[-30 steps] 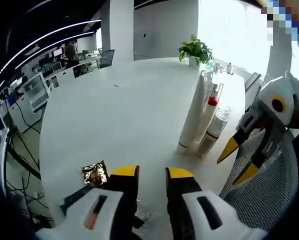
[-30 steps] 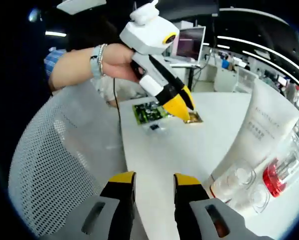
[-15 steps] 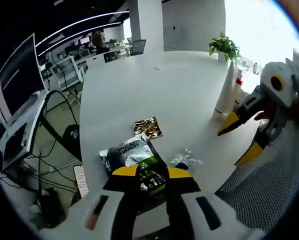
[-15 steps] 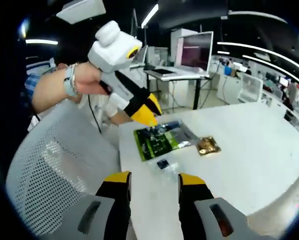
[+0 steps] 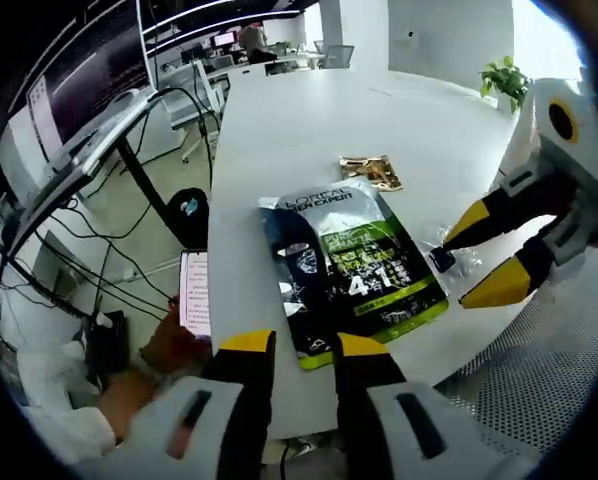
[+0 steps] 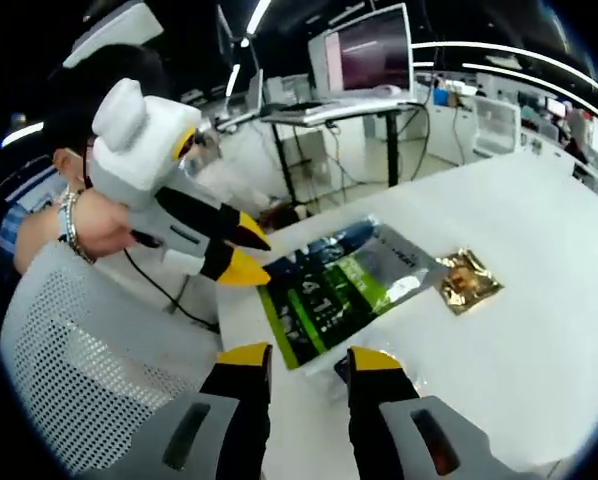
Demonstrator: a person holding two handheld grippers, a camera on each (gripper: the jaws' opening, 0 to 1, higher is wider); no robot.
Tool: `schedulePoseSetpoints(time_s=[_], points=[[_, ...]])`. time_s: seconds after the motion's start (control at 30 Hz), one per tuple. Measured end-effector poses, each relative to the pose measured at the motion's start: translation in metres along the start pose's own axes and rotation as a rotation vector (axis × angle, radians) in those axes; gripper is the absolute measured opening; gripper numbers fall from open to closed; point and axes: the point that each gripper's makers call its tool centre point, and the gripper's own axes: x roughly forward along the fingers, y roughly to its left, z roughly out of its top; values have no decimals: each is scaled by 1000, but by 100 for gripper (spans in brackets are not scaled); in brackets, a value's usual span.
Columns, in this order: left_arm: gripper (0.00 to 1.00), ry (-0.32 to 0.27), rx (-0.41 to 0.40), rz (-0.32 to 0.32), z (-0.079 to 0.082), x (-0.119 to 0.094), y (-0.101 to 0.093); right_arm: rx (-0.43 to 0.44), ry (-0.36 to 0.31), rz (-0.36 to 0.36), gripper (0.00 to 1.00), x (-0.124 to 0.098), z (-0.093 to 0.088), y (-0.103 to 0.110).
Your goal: Arrange the skincare products in the storage area until every visible bottle or jar stands upright without overlapping.
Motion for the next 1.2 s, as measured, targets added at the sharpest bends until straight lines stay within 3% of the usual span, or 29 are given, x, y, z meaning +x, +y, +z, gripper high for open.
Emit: schedulePoseSetpoints(time_s=[0.17, 0.33, 0.5, 0.67, 0.83, 0.93, 1.13, 1.2], points=[[17, -7, -60, -52, 0, 5, -4, 52, 14, -21, 20, 8, -3, -3], [14, -23, -16, -67, 0, 5, -4, 24, 23, -44, 17, 14, -1, 1], [11, -78, -22, -95, 0, 5, -5, 105, -22, -18, 15, 20, 4, 6], [11, -119, -60, -125, 0, 5, -6, 150, 2, -21, 8, 18, -1, 6], [7, -132, -149, -157, -3, 2, -7, 294, 0, -18, 0, 14, -2, 5], [0, -120, -178, -172, -9, -3, -9, 307, 4, -24, 0, 12, -3, 1], [0, -129, -289, -253, -13, -10, -16, 319, 41, -21, 0, 11, -12, 2], [0, -136, -306, -252, -15, -11, -15, 318, 43, -15, 0, 11, -12, 3]])
